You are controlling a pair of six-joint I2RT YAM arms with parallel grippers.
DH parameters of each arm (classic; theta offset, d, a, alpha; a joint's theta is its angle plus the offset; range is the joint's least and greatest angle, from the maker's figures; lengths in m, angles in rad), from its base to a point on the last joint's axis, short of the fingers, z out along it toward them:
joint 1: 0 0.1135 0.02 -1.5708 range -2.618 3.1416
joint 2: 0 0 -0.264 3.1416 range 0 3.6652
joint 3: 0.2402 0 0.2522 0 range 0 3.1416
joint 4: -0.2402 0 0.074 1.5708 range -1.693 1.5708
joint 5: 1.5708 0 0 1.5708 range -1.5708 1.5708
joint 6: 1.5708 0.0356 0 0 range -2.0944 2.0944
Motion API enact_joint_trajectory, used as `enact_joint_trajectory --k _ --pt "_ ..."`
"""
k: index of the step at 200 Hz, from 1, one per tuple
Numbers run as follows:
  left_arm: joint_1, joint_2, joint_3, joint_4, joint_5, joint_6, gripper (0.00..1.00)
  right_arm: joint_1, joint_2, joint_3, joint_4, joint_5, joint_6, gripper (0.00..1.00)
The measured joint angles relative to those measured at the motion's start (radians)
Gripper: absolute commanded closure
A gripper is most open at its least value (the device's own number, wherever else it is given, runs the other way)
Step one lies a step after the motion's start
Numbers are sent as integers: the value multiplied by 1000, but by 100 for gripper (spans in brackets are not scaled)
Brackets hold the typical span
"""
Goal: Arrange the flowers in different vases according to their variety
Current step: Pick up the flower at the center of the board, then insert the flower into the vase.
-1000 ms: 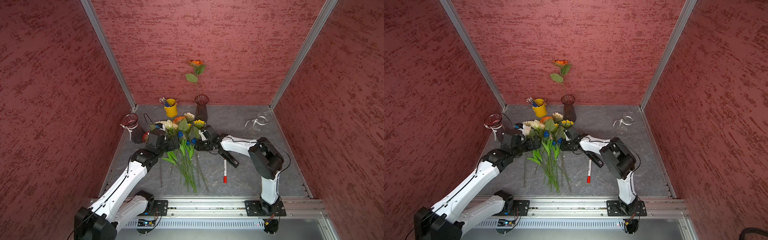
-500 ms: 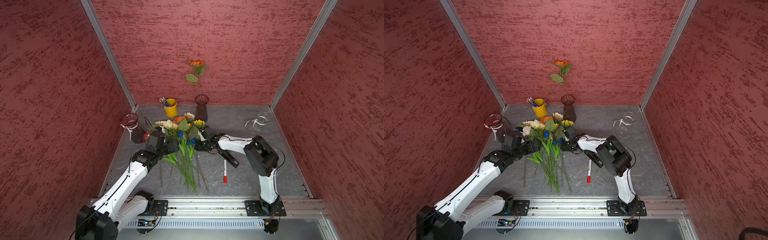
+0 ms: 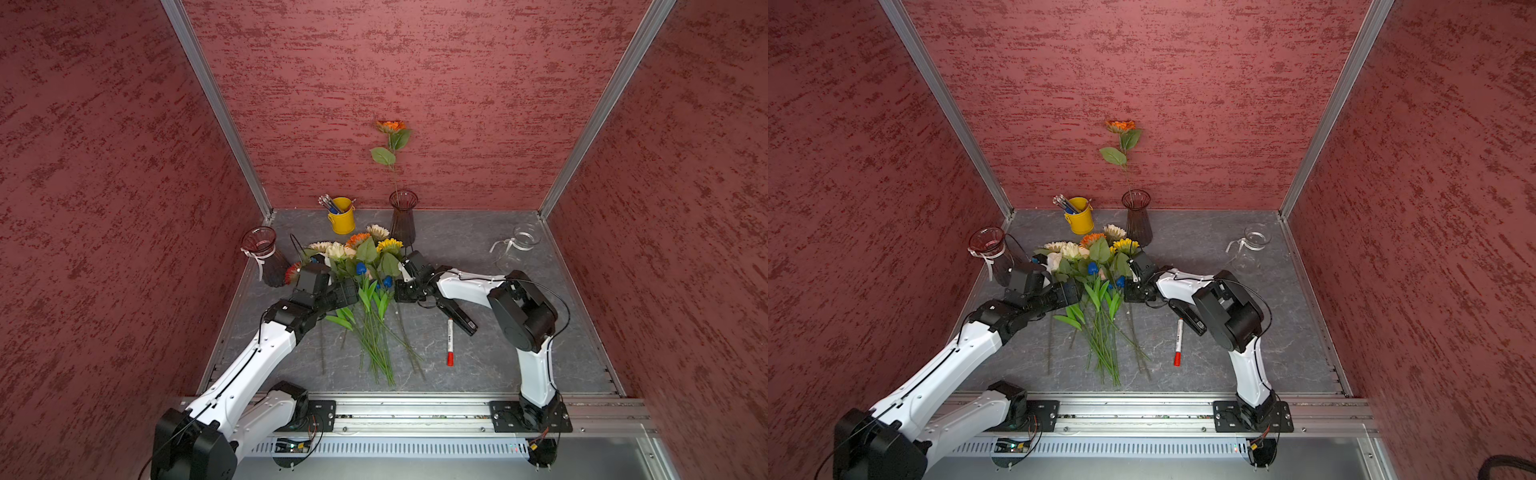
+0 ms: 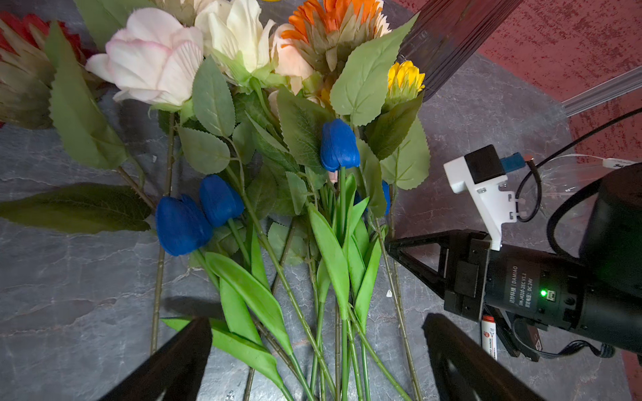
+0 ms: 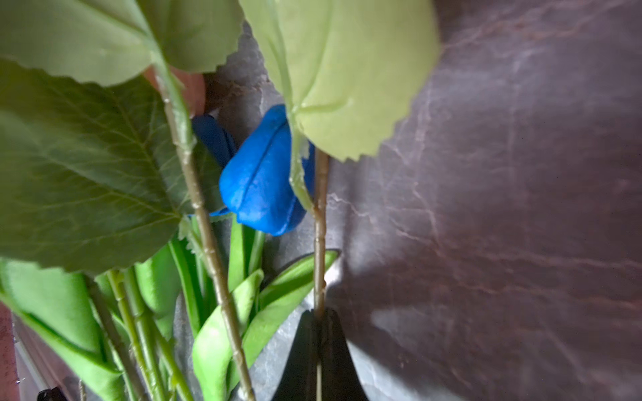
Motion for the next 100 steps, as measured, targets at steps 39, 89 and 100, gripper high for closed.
enact_joint_trajectory --k 39,89,100 --pt "-3 -26 1 -23 5 -12 0 0 -192 -55 -18 10 12 100" --pt "-23 -51 2 -47 21 -33 0 1 -449 -55 -74 61 0 100" --pt "-29 -46 2 -48 27 -36 0 2 -476 -30 -104 82 -19 100"
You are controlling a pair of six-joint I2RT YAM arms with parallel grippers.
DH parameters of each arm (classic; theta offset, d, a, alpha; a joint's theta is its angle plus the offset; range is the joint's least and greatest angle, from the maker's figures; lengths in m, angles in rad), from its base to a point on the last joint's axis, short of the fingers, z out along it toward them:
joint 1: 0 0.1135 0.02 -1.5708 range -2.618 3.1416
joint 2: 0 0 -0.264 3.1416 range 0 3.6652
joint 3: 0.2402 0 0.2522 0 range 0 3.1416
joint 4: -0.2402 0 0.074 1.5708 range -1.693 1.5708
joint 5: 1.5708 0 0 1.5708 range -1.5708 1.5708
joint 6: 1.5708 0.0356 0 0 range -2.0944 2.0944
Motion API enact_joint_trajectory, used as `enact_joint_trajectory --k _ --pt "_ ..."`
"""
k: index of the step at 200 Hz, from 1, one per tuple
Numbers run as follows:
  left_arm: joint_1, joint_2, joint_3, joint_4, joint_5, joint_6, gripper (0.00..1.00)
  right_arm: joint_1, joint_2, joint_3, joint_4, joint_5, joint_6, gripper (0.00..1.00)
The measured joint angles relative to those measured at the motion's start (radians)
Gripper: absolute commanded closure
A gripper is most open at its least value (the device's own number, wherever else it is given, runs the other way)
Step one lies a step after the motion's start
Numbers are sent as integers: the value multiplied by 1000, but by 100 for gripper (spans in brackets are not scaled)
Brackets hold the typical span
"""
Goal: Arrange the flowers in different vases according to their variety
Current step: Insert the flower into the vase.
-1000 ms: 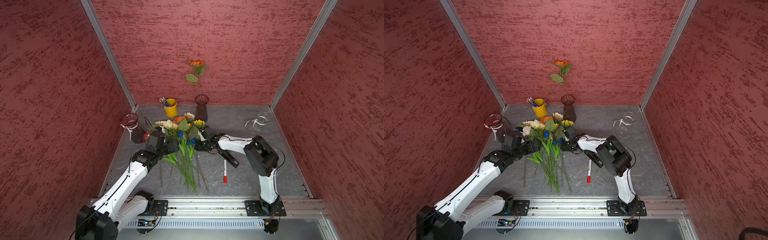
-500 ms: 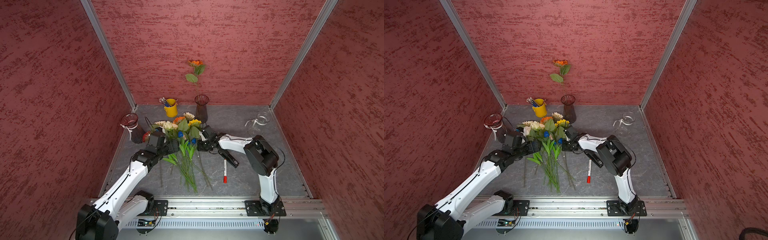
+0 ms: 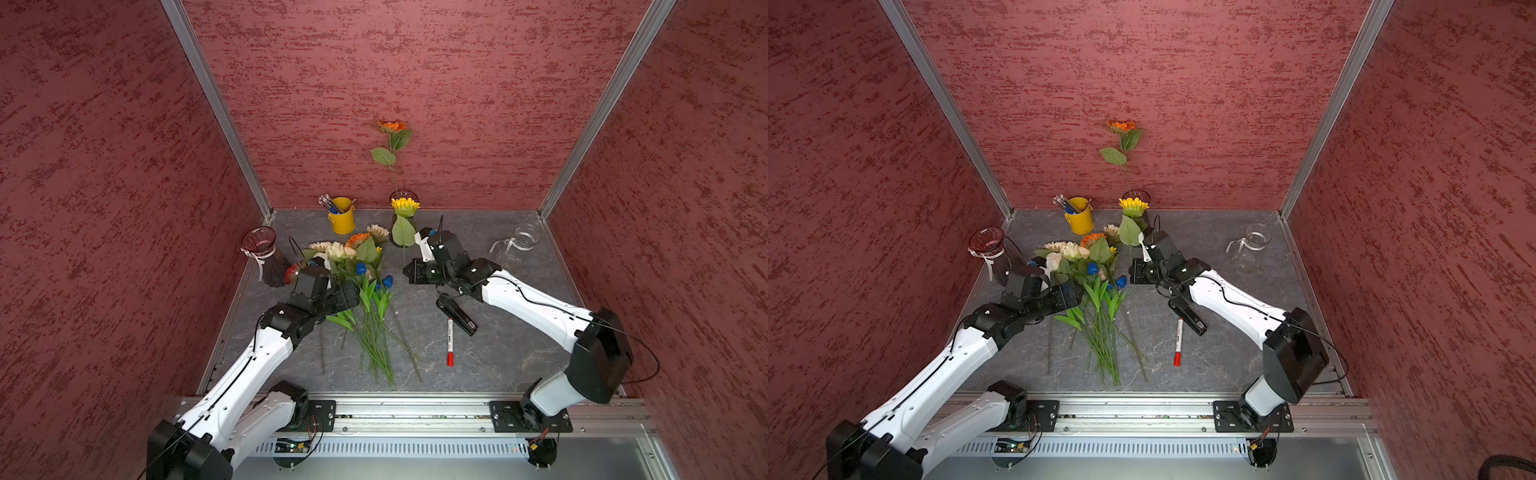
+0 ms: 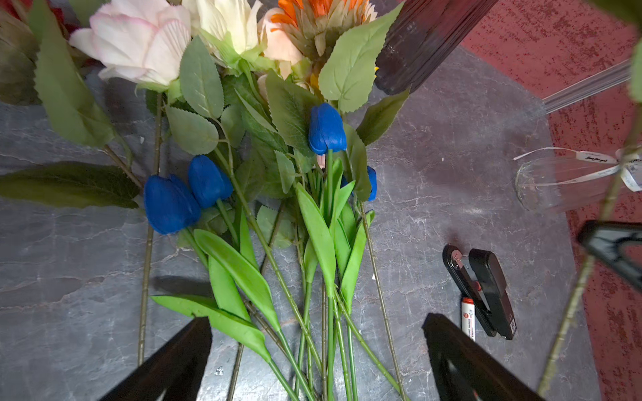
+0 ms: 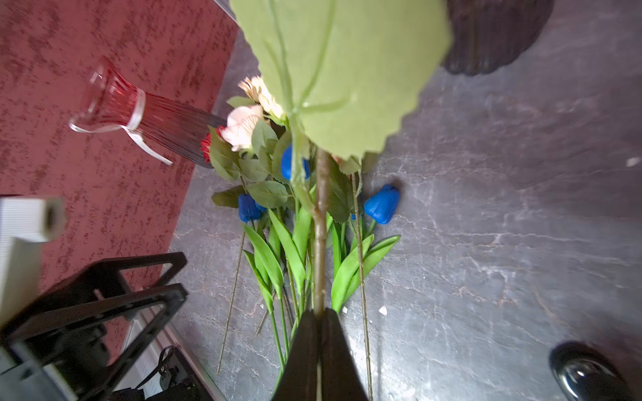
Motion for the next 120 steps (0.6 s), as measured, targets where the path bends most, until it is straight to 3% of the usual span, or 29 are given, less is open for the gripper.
enact_joint_trajectory --k 44,86,120 --pt "-15 47 0 6 9 -8 0 -3 -16 307 -43 171 -182 100" --pt "-19 104 0 53 27 -25 0 -59 -2 434 236 258 -378 100" --pt "-34 159 0 96 37 -44 0 -152 153 555 394 236 -419 100"
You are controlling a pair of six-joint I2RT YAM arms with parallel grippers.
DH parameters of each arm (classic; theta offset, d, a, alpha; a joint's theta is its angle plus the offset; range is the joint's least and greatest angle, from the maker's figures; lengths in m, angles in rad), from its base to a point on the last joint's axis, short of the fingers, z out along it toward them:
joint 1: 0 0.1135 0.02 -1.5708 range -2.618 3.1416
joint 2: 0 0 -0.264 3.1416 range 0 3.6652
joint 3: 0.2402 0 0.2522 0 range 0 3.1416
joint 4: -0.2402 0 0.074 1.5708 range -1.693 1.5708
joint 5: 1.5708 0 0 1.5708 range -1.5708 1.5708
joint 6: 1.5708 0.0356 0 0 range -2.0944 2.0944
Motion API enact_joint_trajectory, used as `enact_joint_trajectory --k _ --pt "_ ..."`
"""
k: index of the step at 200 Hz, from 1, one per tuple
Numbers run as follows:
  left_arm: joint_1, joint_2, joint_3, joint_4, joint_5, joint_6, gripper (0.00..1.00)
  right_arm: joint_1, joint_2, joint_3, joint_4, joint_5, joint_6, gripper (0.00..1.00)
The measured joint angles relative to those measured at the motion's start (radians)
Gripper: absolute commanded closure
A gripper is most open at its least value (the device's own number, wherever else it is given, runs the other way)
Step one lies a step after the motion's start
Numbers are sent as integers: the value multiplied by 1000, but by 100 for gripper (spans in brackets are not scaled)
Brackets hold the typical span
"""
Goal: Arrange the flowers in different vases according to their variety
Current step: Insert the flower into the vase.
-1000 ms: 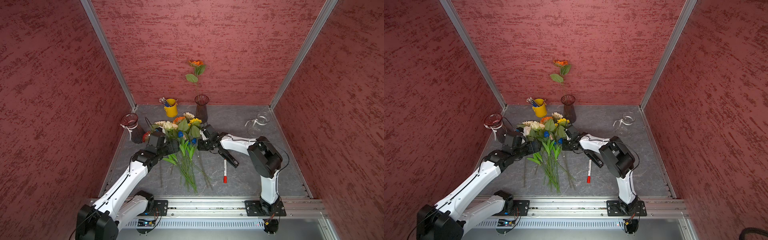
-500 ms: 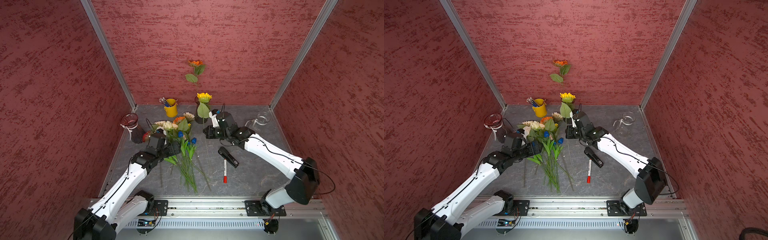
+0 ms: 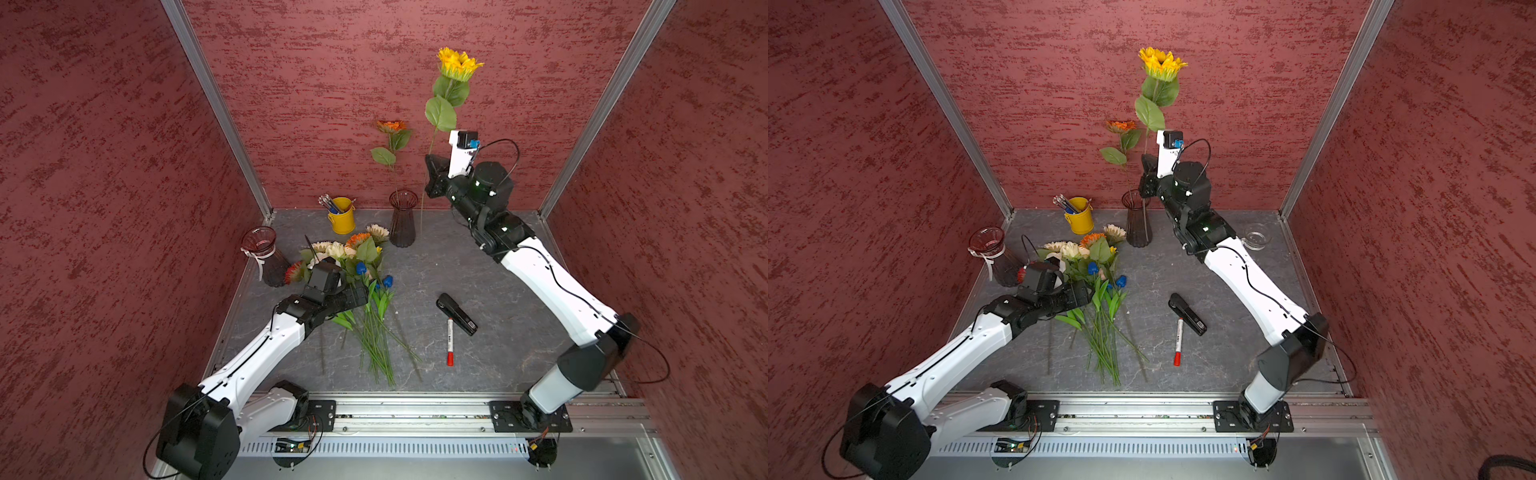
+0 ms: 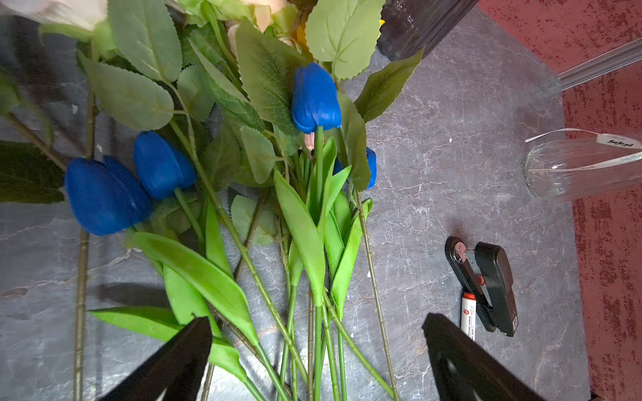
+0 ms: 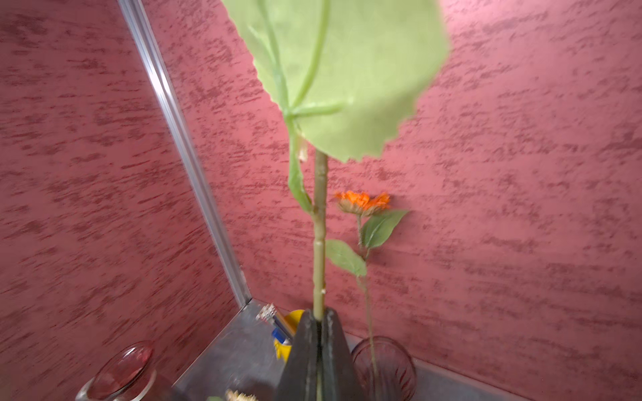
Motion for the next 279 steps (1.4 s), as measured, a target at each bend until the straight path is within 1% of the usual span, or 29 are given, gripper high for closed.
enact_joint_trajectory --k 29,54,77,100,144,188,228,236,240,244,255,260,266,279 --pt "-10 40 0 31 11 -8 0 -63 209 201 32 -55 18 100" --pt "-17 79 0 60 16 -16 0 -92 360 367 35 -90 45 100" --pt "-18 115 0 81 17 -17 0 -112 476 520 31 -111 75 100" --pt "-18 146 0 87 17 -16 0 -123 542 609 33 -121 106 100" --pt "-18 151 1 90 18 -15 0 -142 571 629 40 -132 147 100" --pt "-18 151 8 89 20 -4 0 -145 577 514 106 -151 169 100" --pt "-18 151 8 89 20 2 0 -145 613 500 98 -154 172 100" --pt "-18 151 8 89 20 2 0 -145 613 490 100 -154 172 81" --pt "-18 151 8 89 19 2 0 -145 610 481 102 -155 175 69" --pt "-18 151 8 89 19 2 0 -145 607 466 108 -157 174 60" --pt "-18 151 8 89 19 2 0 -143 583 399 117 -158 172 41" --pt "-18 151 8 89 19 2 0 -142 570 363 119 -158 171 35" --pt "-18 151 8 89 19 2 0 -140 553 315 122 -157 166 31" --pt "-18 151 8 88 18 2 0 -138 518 218 124 -154 163 25"
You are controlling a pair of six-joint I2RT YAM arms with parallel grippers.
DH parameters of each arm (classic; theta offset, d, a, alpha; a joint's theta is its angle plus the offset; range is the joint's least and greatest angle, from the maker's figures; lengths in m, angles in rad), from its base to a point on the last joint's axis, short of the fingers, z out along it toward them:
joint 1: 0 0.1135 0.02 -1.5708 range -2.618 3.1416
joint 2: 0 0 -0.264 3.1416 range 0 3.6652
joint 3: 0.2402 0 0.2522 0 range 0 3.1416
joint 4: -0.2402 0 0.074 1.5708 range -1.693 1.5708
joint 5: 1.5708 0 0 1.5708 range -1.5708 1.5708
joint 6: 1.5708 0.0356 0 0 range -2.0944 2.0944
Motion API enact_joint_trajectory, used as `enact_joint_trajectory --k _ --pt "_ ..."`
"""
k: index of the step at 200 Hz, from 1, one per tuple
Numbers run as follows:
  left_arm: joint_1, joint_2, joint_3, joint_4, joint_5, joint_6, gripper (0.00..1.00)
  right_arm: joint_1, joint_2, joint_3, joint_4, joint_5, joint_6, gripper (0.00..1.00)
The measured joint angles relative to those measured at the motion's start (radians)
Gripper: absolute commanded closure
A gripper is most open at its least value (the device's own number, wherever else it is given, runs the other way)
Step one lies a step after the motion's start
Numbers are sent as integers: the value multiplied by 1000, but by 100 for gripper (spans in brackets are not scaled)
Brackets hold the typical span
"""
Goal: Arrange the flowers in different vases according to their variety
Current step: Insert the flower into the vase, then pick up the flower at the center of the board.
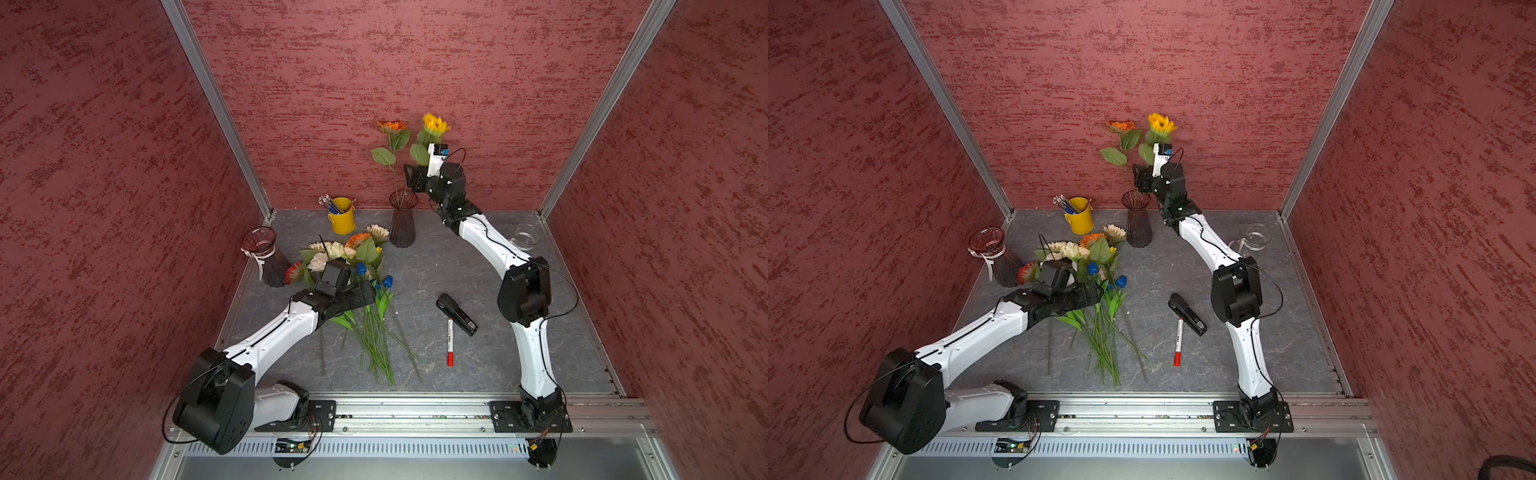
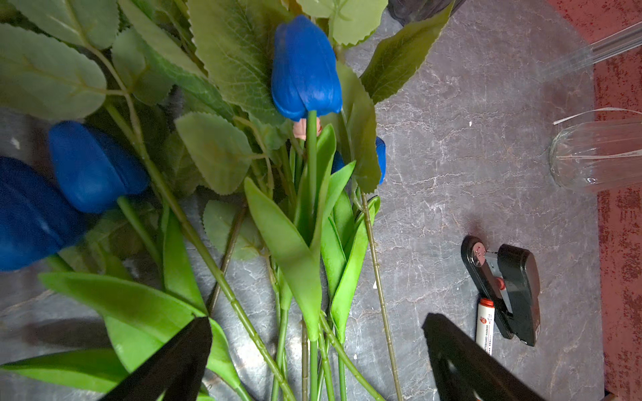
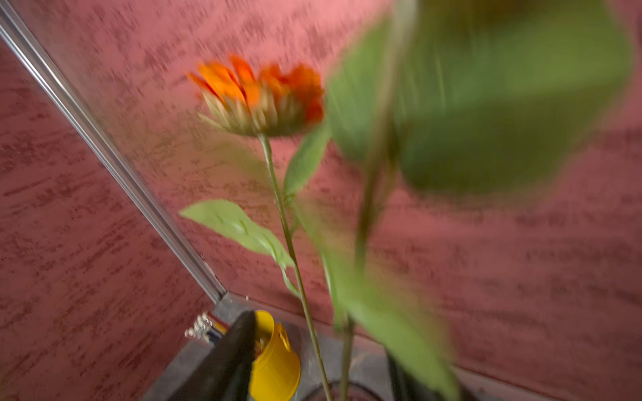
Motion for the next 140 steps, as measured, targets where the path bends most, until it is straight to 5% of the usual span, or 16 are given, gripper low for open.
enact_joint_trajectory --k 44,140 --pt "-2 -15 29 -38 2 2 0 1 -137 -196 -24 16 -20 13" --pt "-127 -66 110 -132 55 -27 5 2 -676 -697 -66 42 22 15"
